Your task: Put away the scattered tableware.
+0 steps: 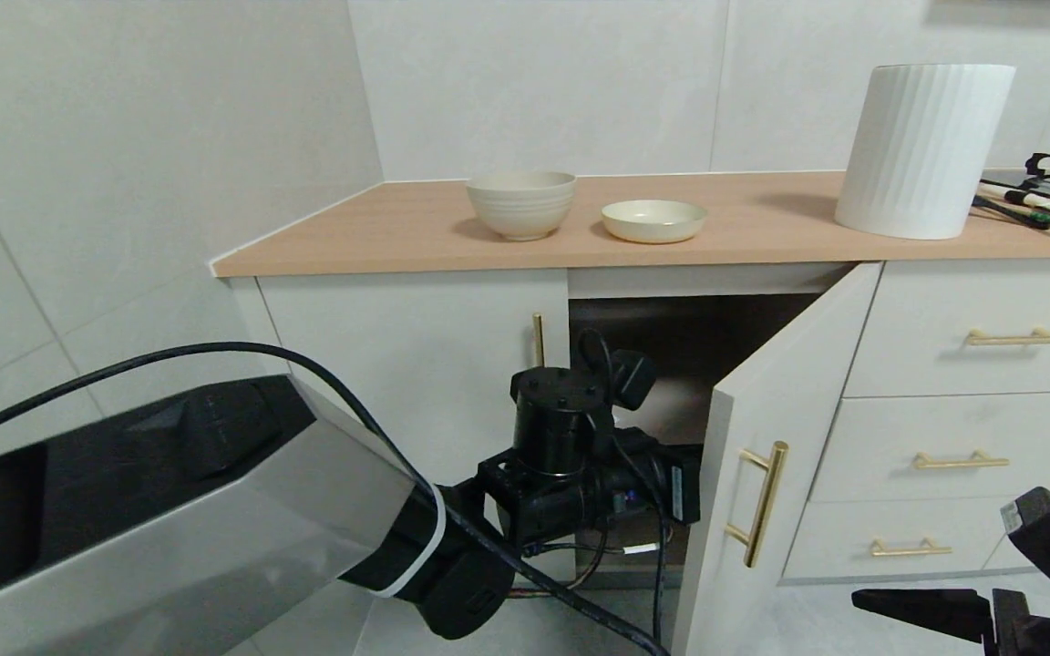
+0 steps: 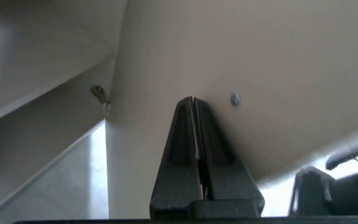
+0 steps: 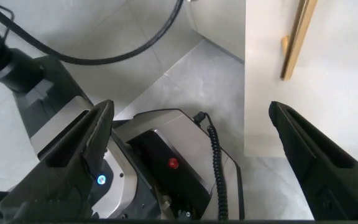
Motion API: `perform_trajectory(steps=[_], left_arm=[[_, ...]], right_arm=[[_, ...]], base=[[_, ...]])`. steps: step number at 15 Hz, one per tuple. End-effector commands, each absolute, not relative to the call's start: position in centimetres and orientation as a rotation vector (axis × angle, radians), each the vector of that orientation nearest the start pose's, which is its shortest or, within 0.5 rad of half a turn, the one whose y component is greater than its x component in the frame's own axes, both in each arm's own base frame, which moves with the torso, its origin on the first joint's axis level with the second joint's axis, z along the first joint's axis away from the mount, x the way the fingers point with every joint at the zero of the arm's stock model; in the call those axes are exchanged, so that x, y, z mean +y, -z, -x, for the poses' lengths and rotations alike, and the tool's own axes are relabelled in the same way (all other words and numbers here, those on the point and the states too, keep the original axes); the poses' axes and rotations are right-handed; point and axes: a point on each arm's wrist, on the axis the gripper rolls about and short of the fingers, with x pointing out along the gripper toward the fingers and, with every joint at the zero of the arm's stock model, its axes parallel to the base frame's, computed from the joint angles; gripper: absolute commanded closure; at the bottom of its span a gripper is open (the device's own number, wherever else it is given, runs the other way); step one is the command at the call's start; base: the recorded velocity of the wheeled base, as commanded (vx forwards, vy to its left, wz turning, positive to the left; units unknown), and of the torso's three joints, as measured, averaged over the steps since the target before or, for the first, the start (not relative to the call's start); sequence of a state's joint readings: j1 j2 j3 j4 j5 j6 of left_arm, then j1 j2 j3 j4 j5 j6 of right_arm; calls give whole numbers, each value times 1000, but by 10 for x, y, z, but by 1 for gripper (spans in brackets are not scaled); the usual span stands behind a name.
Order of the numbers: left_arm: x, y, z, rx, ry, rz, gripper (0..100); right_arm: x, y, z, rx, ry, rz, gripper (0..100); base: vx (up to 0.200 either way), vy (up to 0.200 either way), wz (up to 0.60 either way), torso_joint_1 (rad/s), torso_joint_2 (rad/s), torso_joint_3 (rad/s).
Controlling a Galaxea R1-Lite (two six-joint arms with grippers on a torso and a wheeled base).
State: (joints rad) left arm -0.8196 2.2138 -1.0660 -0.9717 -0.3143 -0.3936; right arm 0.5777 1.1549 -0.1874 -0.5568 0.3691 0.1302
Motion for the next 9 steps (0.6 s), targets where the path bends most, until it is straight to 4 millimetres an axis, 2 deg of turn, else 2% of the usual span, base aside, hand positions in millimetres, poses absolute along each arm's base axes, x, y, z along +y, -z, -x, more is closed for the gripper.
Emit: perform_trajectory(steps=[1, 6, 9], left_arm=[[-314, -96, -283, 389, 1085, 307, 100], [-324, -93, -292, 370, 1077, 312, 100], [-330, -97, -299, 389, 1013, 301, 100]], right_arm=[[79, -133, -107, 486, -905, -74, 0], [79, -133, -107, 486, -906, -74, 0], [79, -133, -107, 485, -906, -75, 0]], base=[[0, 0, 0, 0, 0, 0], [0, 0, 0, 0, 0, 0], [0, 0, 0, 0, 0, 0]])
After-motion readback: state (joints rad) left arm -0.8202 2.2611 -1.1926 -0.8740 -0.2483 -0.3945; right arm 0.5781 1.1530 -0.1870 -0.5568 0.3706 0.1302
